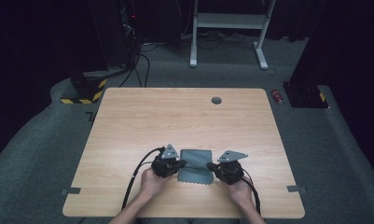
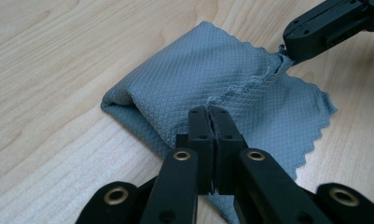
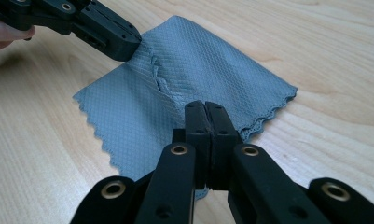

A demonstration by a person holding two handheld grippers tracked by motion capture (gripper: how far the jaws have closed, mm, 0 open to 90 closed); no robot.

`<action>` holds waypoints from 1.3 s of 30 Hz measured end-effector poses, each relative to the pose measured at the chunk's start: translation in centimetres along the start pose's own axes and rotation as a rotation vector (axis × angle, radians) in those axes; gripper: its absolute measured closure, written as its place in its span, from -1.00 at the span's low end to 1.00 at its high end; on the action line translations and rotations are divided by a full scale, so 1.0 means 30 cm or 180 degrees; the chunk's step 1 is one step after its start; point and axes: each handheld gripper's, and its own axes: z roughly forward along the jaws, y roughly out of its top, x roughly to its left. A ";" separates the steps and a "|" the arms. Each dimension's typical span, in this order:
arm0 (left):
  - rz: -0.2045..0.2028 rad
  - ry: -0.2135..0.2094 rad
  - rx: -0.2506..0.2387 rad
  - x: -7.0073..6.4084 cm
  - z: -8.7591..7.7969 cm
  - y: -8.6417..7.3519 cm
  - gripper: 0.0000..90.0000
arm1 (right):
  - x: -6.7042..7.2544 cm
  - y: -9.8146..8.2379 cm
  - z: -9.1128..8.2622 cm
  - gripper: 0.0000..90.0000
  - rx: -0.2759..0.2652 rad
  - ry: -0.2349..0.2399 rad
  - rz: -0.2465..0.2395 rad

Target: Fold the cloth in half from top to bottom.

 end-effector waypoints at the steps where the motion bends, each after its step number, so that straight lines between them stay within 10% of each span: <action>1: 0.0010 -0.0006 -0.0001 0.000 -0.001 -0.002 0.97 | 0.004 -0.004 0.000 0.98 -0.0002 0.0007 0.0018; 39: 0.0062 0.0025 0.0061 -0.060 -0.010 -0.074 0.94 | 0.052 -0.077 0.000 0.97 0.0036 0.0127 0.0011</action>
